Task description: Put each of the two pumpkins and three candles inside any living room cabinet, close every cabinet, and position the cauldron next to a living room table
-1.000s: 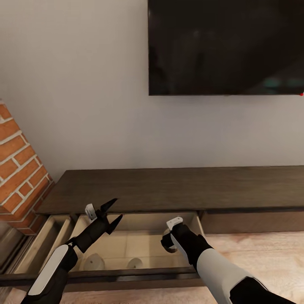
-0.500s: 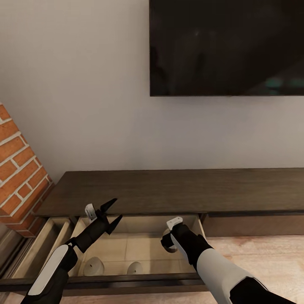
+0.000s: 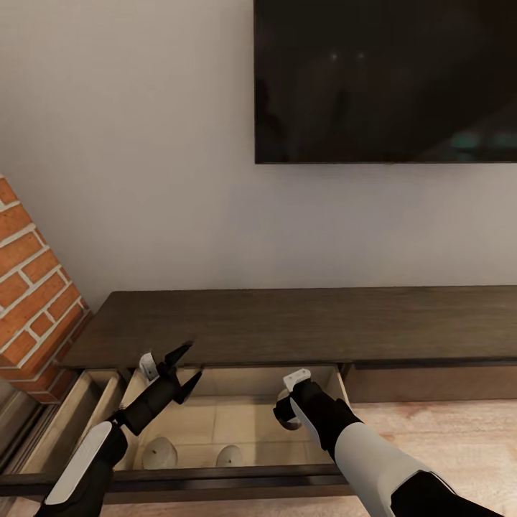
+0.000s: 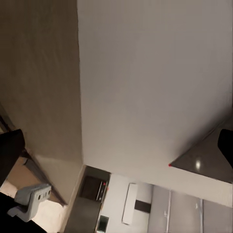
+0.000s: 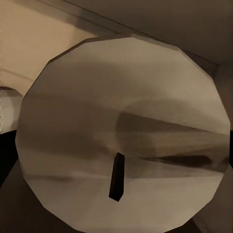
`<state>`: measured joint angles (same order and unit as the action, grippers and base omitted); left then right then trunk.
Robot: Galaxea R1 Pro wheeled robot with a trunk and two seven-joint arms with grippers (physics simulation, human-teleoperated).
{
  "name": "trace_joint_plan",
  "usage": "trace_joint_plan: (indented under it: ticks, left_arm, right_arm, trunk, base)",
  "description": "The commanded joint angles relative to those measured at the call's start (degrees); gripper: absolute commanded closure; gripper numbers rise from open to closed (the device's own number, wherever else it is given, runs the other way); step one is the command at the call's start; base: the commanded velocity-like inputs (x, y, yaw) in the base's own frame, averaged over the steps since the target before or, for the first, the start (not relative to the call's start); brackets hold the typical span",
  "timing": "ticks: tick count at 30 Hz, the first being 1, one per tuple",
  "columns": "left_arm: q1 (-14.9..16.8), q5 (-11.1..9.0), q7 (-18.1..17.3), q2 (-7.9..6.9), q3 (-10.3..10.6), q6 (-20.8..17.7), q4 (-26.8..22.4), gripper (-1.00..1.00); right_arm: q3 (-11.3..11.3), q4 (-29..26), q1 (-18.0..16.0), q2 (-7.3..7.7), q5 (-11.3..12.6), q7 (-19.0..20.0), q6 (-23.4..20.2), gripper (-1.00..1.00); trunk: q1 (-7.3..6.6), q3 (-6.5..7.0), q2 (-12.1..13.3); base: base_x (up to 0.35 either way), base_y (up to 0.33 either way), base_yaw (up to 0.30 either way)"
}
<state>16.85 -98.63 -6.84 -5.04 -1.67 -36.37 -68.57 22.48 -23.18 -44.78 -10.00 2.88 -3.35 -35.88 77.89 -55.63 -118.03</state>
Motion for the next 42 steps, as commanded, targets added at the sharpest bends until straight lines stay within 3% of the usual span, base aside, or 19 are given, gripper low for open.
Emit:
trace_joint_plan:
  ticks: [1, 7, 10, 12, 14, 42]
  left_arm:
    - [0.0, -0.2, -0.1, 0.01, -0.2, -0.3, 0.9, -1.00]
    - [0.0, -0.1, -0.2, 0.01, -0.5, -0.3, 2.1, -1.00]
    - [0.0, -0.1, -0.4, -1.11, -0.9, -0.5, 1.5, -1.00]
    - [0.0, -1.1, -2.1, -3.08, -1.9, -0.5, 1.3, -1.00]
    - [0.0, -1.6, -3.4, -3.46, -2.0, -0.5, 1.4, -1.00]
    - [0.0, -1.8, -4.1, -3.52, -2.0, -0.5, 1.9, -1.00]
  right_arm:
    - [0.3, 0.0, 0.0, 0.00, 0.4, -0.4, -0.2, 1.00]
    - [0.4, 0.0, 0.0, 0.00, 0.4, -0.2, -0.2, 1.00]
    - [0.5, 0.0, 0.0, 0.00, 0.4, -0.2, -0.3, 1.00]
    - [0.5, 0.0, 0.0, 0.00, 0.5, -0.3, -0.3, 1.00]
    - [0.5, 0.1, 0.0, 0.00, 0.5, -0.2, -0.2, 1.00]
    - [0.5, 0.1, 0.0, 0.00, 0.5, -0.1, -0.2, 1.00]
  trunk:
    - [-0.01, -0.04, 0.0]
    - [-0.01, -0.04, 0.0]
    - [-0.01, -0.04, 0.0]
    - [-0.01, -0.04, 0.0]
    - [-0.01, -0.04, 0.0]
    - [-0.01, -0.04, 0.0]
  base:
    - [0.000, 0.000, 0.000]
    - [0.000, 0.000, 0.000]
    - [0.000, 0.000, 0.000]
    - [0.000, 0.000, 0.000]
    - [0.000, 0.000, 0.000]
    - [0.000, 0.000, 0.000]
